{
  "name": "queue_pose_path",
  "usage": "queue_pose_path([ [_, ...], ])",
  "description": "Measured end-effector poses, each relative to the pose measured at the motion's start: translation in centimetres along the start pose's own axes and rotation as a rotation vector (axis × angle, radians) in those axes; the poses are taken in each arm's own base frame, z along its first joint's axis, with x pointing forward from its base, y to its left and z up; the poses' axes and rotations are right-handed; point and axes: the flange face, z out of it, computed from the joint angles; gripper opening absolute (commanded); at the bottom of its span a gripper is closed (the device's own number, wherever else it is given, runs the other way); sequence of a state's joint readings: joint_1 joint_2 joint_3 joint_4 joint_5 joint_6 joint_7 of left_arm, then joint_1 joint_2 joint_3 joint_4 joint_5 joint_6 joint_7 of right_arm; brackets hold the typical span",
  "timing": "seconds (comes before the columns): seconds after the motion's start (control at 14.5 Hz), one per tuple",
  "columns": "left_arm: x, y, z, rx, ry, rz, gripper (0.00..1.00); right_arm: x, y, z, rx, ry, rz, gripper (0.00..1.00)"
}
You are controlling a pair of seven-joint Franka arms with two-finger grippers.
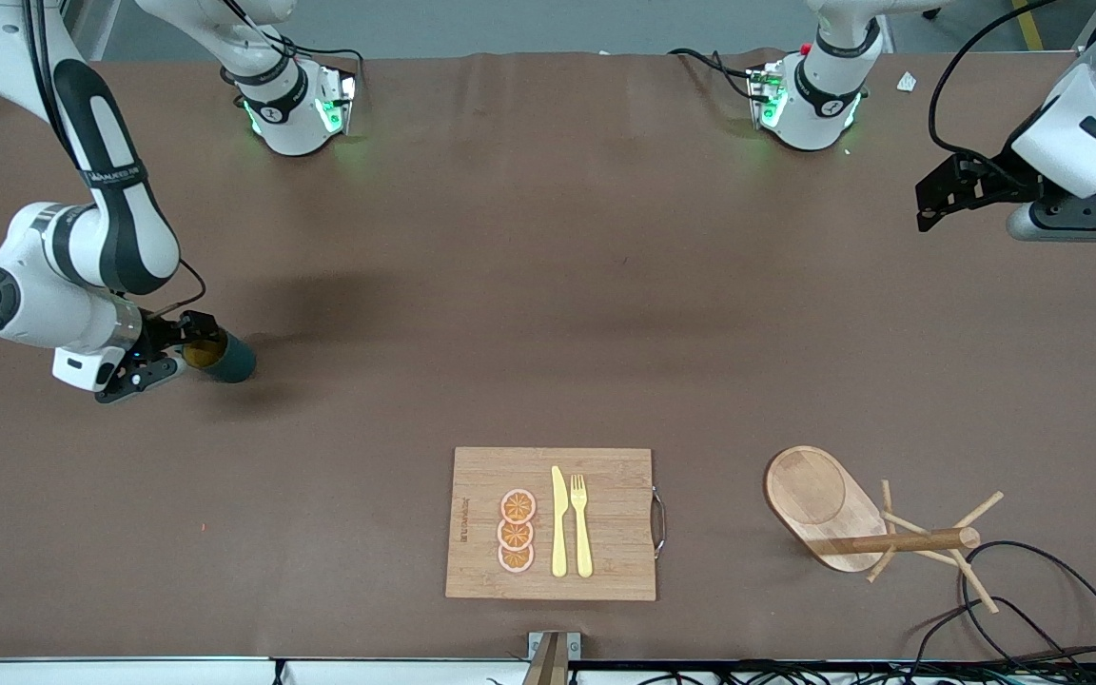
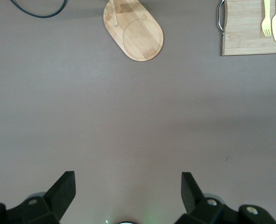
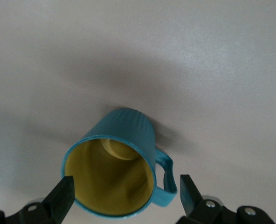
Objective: Pass cup and hang on rack
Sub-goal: 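Grasp the teal mug rim with the right gripper and lift it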
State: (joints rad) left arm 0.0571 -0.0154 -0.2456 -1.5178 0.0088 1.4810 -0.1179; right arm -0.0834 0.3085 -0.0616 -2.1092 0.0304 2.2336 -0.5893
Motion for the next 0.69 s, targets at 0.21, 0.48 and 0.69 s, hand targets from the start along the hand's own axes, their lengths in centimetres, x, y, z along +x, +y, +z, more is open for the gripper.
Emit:
queue_pose_path([
  [0.21, 0.0, 0.1, 0.0, 0.000, 0.000, 0.002, 1.00, 0.0, 0.3, 1.2, 0.002, -0.007, -0.014, 0.63],
  [0.48, 0.2, -0.1, 0.3, 0.001, -0.005, -0.001, 1.00, 0.1, 0.6, 1.7, -0.001, -0.003, -0.130, 0.01],
  [0.69, 0.3, -0.3, 0.2, 0.004, -0.001, -0.005, 1.00, 0.0, 0.9, 1.7, -0.004, 0.000, -0.154, 0.00],
])
